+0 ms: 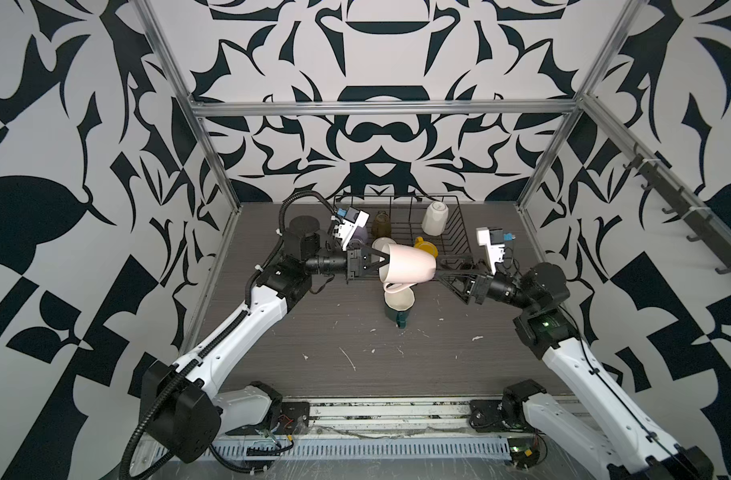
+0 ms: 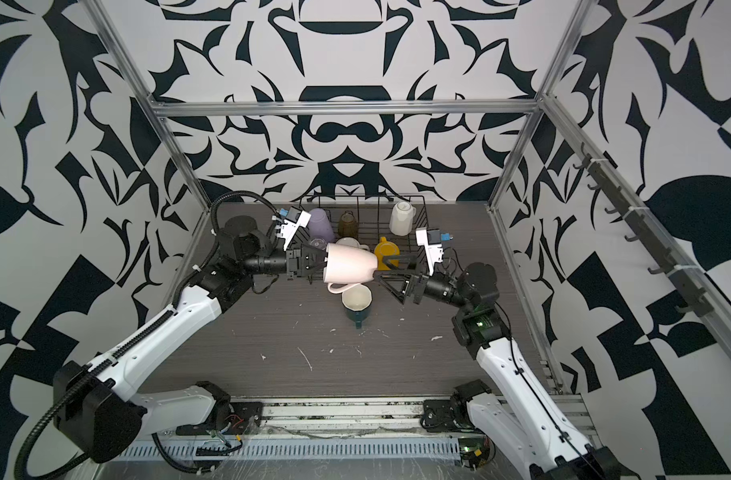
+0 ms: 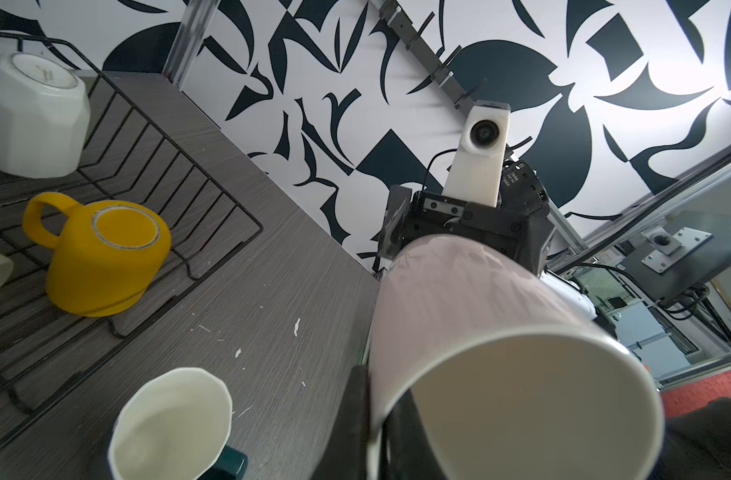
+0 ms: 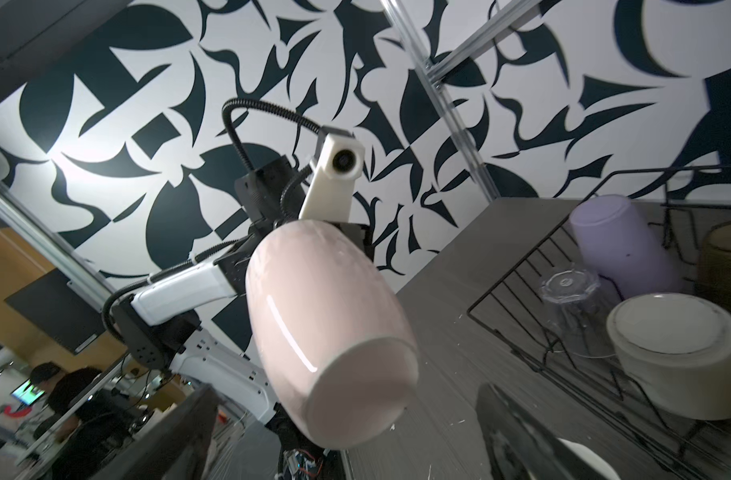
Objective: Load the cups into the dish rack
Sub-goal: 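Close the right gripper on the pink-white mug's base while the left holds it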
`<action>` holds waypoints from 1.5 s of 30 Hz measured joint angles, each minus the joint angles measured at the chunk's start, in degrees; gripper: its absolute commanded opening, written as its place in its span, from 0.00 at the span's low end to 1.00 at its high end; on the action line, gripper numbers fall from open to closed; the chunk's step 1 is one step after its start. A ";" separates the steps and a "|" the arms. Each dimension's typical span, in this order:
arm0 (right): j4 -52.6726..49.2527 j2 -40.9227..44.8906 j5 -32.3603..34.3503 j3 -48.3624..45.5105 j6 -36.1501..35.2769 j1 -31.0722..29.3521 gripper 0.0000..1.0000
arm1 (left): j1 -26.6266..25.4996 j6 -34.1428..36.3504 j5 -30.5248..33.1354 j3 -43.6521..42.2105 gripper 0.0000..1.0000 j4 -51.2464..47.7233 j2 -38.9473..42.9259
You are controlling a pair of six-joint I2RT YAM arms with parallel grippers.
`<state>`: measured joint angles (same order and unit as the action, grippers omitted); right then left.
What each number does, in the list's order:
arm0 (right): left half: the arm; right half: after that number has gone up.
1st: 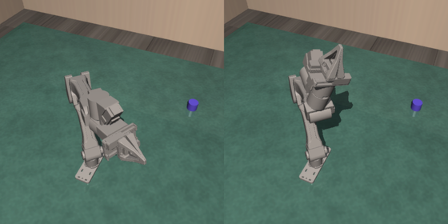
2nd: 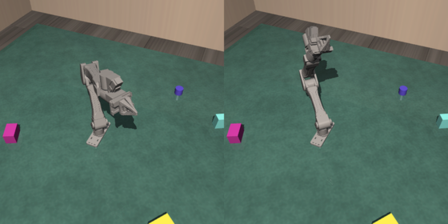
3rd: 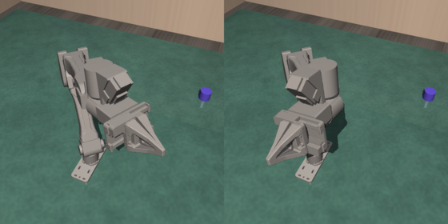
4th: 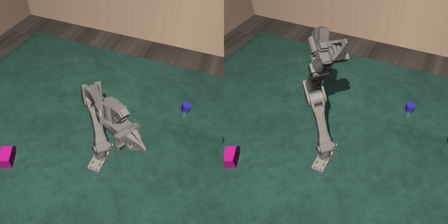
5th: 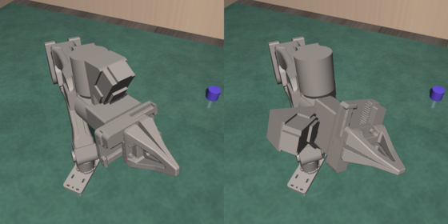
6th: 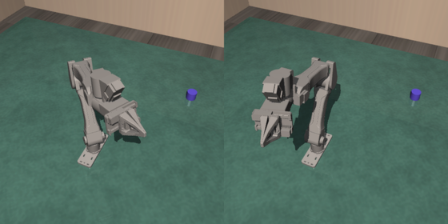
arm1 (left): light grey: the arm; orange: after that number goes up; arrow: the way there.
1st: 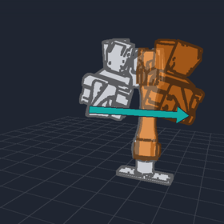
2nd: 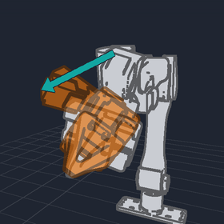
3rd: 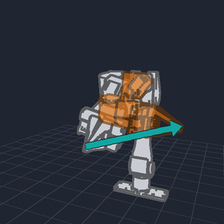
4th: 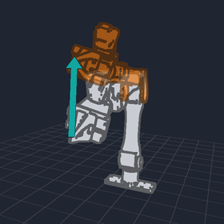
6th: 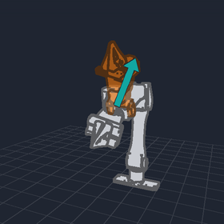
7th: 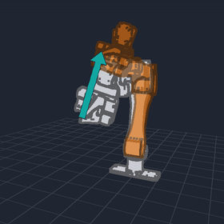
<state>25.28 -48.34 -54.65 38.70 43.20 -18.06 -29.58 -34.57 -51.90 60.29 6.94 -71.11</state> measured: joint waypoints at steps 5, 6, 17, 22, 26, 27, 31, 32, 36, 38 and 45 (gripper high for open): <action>-0.68 -3.34 0.87 1.97 -2.91 -3.41 0.97 | 0.00 -1.33 -0.98 0.00 0.00 1.70 -0.02; -0.79 -3.93 1.05 2.40 -3.26 -3.87 0.97 | 0.00 -1.55 -1.09 0.00 0.00 1.88 -0.07; -0.92 -8.50 2.47 5.84 -5.49 -7.37 0.92 | 0.11 -3.23 -1.62 -0.07 0.00 2.82 -0.72; -0.81 -10.29 2.62 6.64 -6.19 -8.61 0.90 | 0.33 -3.87 -1.97 -0.24 0.00 3.17 -1.31; -0.83 -11.26 2.64 7.56 -6.54 -9.16 0.88 | 0.33 -4.46 -2.01 -0.31 0.00 3.28 -1.42; -0.87 -11.39 2.64 7.76 -6.60 -9.27 0.88 | 0.33 -4.50 -2.03 -0.31 0.00 3.34 -1.42; -1.01 -11.78 2.60 8.37 -7.04 -9.53 0.82 | 0.42 -4.74 -2.27 -0.31 0.00 3.74 -1.49; -1.01 -11.87 2.54 8.46 -7.10 -9.60 0.80 | 0.50 -4.83 -2.40 -0.31 0.00 3.93 -1.53; -1.44 -12.11 2.29 9.07 -7.45 -9.84 0.66 | 0.85 -5.16 -3.06 -0.31 0.00 4.57 -1.66; -1.70 -12.13 2.29 9.16 -7.67 -9.86 0.58 | 0.94 -5.27 -3.26 -0.31 0.00 4.66 -1.68; -2.78 -12.11 2.29 9.55 -8.55 -10.01 0.49 | 1.07 -5.42 -3.61 -0.31 0.00 4.76 -1.73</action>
<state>22.50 -60.45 -52.36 48.25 34.65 -28.08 -28.51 -39.99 -55.51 59.99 11.70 -72.84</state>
